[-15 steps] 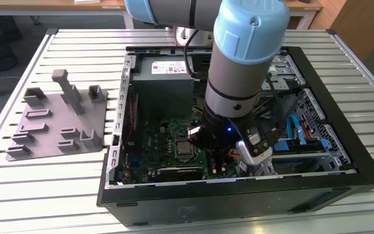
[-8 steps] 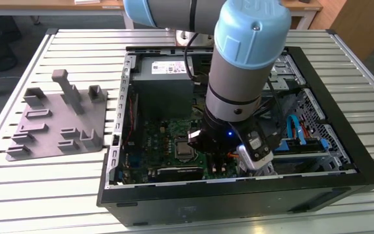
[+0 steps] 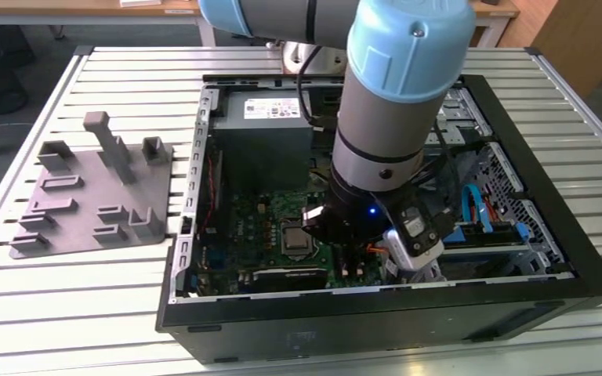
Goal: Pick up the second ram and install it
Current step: 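Press down the second ram until it locks into place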
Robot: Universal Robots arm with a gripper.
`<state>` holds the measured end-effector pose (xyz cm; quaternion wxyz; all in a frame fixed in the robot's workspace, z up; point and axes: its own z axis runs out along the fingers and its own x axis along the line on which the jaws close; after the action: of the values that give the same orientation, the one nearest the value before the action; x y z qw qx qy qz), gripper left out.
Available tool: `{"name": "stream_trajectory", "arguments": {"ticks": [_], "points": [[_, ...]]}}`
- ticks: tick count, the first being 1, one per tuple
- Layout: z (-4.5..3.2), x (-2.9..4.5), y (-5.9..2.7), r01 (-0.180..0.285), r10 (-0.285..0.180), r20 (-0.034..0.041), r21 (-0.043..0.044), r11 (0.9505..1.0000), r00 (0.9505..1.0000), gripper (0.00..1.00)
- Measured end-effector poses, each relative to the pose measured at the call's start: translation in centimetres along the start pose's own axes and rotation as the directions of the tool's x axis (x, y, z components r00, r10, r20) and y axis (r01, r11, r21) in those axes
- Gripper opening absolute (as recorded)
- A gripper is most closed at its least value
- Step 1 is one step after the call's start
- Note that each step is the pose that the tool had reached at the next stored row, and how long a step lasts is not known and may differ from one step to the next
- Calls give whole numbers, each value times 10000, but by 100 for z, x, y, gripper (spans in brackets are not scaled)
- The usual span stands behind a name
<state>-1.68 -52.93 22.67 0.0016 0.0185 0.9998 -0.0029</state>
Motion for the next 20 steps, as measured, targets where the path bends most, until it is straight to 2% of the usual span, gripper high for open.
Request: {"name": "stream_trajectory", "arguments": {"ticks": [5,7,18,20], "points": [[-68,0,1,0,0,-1,4,10000,10000,10],[-75,1,35,0,0,0,1,10000,10000,10],[-79,19,523,0,0,0,23,10000,10000,10],[-102,20,560,0,0,-1,27,10000,10000,10]]}}
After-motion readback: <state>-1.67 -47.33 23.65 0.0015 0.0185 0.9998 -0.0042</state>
